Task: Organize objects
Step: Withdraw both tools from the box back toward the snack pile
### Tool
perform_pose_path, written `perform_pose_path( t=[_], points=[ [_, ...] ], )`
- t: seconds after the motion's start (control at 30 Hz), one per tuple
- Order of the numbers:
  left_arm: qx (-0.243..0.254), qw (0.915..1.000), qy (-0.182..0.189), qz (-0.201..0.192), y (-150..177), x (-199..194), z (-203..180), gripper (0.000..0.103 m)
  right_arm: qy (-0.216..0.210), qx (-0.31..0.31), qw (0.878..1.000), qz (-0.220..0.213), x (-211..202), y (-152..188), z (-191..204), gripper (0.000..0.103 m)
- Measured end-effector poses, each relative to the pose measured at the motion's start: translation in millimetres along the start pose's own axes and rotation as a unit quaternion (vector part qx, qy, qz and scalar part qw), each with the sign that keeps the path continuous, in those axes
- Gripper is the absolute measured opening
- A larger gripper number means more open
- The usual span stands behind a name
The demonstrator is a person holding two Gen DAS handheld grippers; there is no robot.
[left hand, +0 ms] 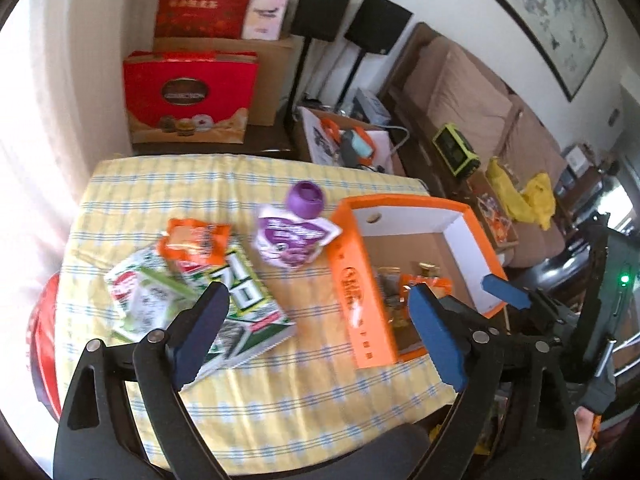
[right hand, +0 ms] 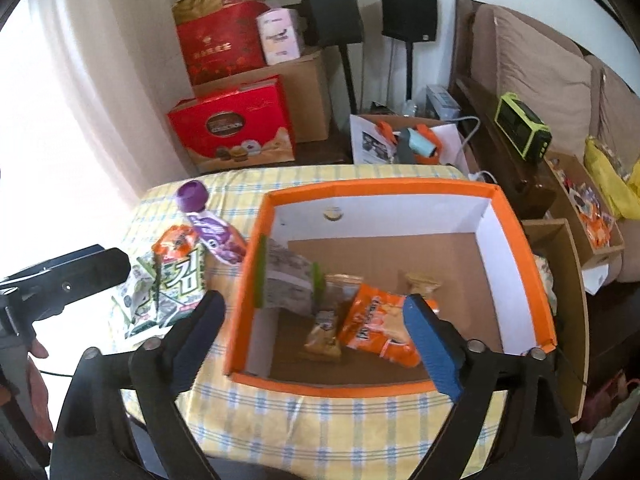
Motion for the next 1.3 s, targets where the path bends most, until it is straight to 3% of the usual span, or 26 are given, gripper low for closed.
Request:
perform_pose_path(
  t=[0.07,0.5,0.6,0.73,0.97,1.3],
  points=[
    [-0.008,0.9999,-0.001,-0.007,0.9,-5.4,14.2,0.102,-0.008,-0.006,1.0,0.002,2.0,-0.2,9.0,0.102],
    [-0.065,0.9958,-0.065,-0.003,18.8,-9.7,119.8,0.103,-0.035,-0.064,0.997,0.028,27.8,3.4,70.8,0.103],
    [-0.059,0.9948,-0.083,0.001,24.8,-4.7,134.9,0.103,-0.039,-0.071,0.996,0.034,36.5,6.0,83.1,0.103],
    [-0.042,0.9943,-0.098,0.008,32.1,5.9,144.7,0.103,-0.044,-0.071,0.996,0.038,43.7,6.6,89.9,0.103],
    [-0.038,0.9946,-0.094,0.023,45.0,36.6,152.4,0.103,-0.084,-0.054,0.994,0.048,55.8,-0.3,106.5,0.103],
    [-0.013,0.9958,-0.084,0.035,50.0,64.5,141.1,0.103,-0.101,-0.052,0.992,0.046,73.0,-23.7,124.3,0.102]
  ],
)
Point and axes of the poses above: each gripper's, at about its wrist camera, not at the fingertips, and x roughly the way its jaws point, z to its left, y to its underside, the point moved 9 cm from there along x, roughly the way its jaws point, and after that the axes turned 9 degrees about -y, right-handed, at the moved point
